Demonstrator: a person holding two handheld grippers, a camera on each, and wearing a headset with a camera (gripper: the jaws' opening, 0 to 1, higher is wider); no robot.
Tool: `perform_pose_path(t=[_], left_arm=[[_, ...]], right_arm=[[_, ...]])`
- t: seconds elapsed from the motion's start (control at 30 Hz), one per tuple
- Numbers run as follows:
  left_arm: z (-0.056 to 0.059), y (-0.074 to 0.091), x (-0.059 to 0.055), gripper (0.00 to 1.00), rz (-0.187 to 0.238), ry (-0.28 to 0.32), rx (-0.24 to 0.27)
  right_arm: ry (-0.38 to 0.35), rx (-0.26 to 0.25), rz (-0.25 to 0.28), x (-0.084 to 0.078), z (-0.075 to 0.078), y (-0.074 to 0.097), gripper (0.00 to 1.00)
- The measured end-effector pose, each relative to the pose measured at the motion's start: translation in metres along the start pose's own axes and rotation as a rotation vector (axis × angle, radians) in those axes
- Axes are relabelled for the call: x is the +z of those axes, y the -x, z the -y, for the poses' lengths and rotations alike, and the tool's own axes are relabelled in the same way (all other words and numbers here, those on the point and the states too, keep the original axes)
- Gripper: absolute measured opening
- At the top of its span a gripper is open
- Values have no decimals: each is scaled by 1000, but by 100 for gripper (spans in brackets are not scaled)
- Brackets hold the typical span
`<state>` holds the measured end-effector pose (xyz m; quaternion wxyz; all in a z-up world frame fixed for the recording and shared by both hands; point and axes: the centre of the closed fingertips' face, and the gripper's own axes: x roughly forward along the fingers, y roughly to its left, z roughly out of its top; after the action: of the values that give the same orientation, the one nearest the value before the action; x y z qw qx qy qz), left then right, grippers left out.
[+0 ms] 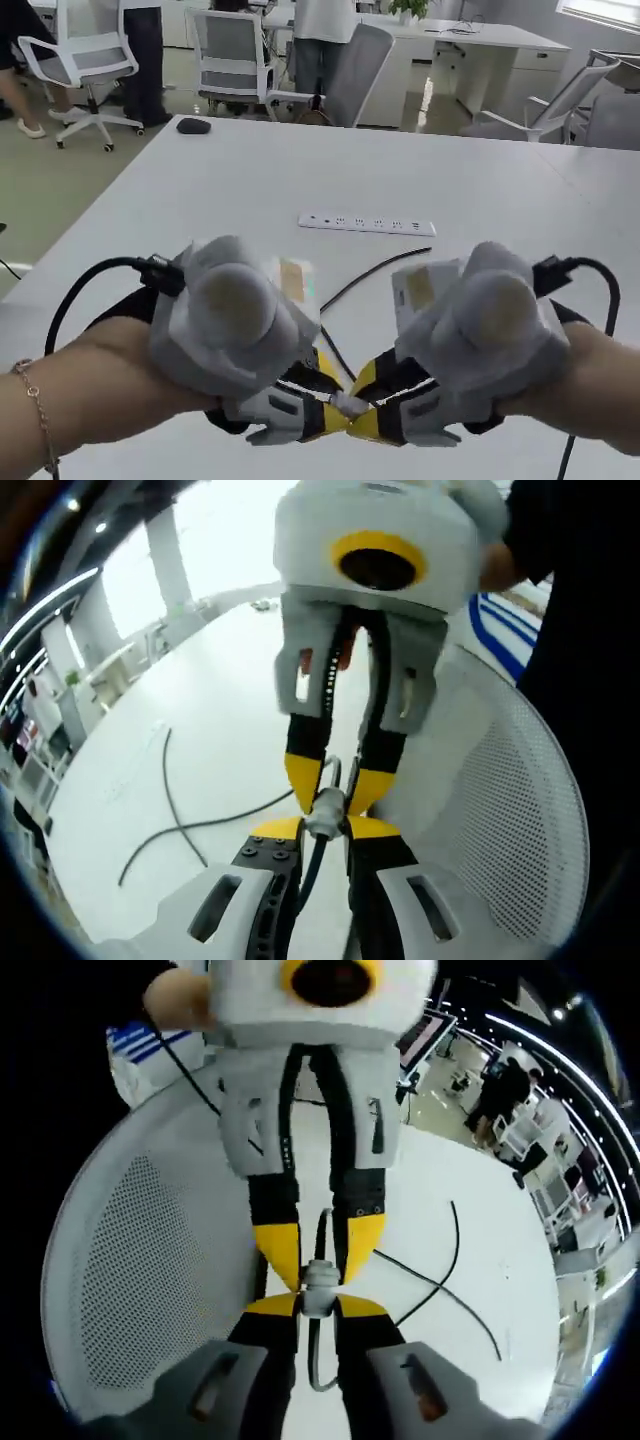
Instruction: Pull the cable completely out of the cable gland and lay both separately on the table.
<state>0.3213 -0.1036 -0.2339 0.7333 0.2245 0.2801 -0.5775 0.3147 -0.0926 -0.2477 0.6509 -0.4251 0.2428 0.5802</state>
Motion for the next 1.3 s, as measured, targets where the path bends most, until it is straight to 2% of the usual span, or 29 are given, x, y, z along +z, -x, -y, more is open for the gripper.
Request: perform_pose_path(t=[0.03,0.1,0.13,0.2,0.27,0.37,0.43,0.5,0.53,0.57,0.6,0.7,0.77,0.8,0.83,0.9,0.93,0.97,1.1,1.17,1.2,1.23,1.3], left_arm=[[-1,-1,-1,17,11,70,-21],[-2,-2,-2,17,31,168,-52],[-2,-3,-3,17,51,225,-83],[1,-5,-5,17,73,325,-130],[6,-7,-10,17,70,408,-182],[12,-11,-14,17,65,450,-216],[12,-13,-15,17,66,417,-203],[8,-9,-13,17,68,347,-170],[4,-6,-9,17,83,309,-140],[-1,-2,-4,17,98,240,-93],[-3,2,-2,17,94,206,-67],[-15,14,6,17,65,-47,71],[-18,17,10,17,51,-140,136],[-23,21,16,17,43,-249,209],[-27,22,22,17,48,-323,263],[-24,20,22,17,29,-385,288],[-24,18,27,17,46,-434,303],[-23,16,27,17,42,-457,310],[-21,11,22,17,15,-467,309],[-21,10,21,17,10,-477,311],[-21,11,20,17,8,-478,309],[-21,10,17,17,-5,-467,302],[-24,11,13,17,-11,-472,314]], right_arm=[[55,-43,-19,-1,1,0,12],[139,-105,-48,-1,2,-1,12],[180,-132,-64,-3,1,-1,12],[219,-155,-78,-5,-1,-2,12],[244,-156,-85,-7,-7,-4,12],[254,-146,-91,-10,-13,-8,12],[211,-134,-87,-11,-15,-10,13],[135,-130,-56,-12,-12,-8,14],[80,-146,-46,-14,-4,-3,17],[48,-159,-36,-15,0,0,21],[18,-166,-24,-16,3,3,26],[-91,-195,29,-18,14,14,25],[-129,-199,52,-18,18,16,24],[-134,-202,59,-17,20,18,24],[-134,-205,61,-16,21,18,24],[-142,-220,79,-12,24,18,24],[-152,-253,98,-9,29,19,23],[-156,-265,104,-7,32,20,21],[-152,-261,101,-1,35,15,14],[-120,-260,72,-4,34,13,10],[-123,-247,75,-4,32,13,10],[-139,-227,44,-10,28,11,5],[-117,-227,17,-17,28,10,3]])
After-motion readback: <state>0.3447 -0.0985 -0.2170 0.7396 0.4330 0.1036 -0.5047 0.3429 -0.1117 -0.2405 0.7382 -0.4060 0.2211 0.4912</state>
